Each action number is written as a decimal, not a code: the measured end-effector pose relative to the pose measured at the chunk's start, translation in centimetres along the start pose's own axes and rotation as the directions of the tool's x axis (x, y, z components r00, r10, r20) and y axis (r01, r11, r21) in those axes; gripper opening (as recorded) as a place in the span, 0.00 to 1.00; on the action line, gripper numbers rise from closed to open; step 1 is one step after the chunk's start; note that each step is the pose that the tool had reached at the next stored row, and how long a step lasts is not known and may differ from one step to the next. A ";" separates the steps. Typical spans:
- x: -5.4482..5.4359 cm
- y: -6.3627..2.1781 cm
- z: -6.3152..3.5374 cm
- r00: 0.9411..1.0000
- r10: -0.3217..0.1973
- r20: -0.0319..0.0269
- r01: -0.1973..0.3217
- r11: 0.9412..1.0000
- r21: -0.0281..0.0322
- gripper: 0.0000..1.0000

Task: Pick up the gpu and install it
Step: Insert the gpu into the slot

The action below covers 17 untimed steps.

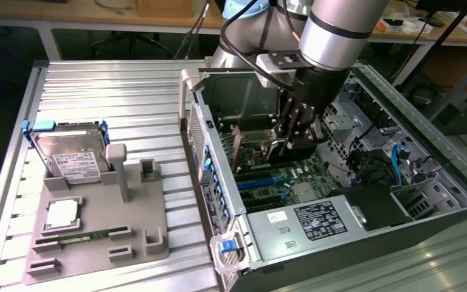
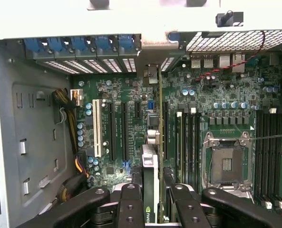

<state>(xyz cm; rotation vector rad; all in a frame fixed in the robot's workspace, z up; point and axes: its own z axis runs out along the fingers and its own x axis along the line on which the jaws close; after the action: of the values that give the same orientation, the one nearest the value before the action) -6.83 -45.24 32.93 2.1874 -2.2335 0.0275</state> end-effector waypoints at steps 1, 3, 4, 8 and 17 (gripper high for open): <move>0.0 0.01 0.11 1.000 0.000 0.000 0.000 1.000 0.000 0.27; 0.0 0.03 0.31 1.000 0.000 0.000 0.000 1.000 0.000 0.27; 0.0 0.05 0.43 1.000 0.000 0.000 0.000 1.000 0.000 0.27; 0.0 0.09 0.88 1.000 0.000 0.000 0.000 1.000 0.000 0.27; 0.0 0.15 1.57 1.000 0.000 0.000 0.000 1.000 0.000 0.27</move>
<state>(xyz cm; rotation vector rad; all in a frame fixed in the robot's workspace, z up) -6.98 -45.24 31.36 2.1875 -2.2334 0.0275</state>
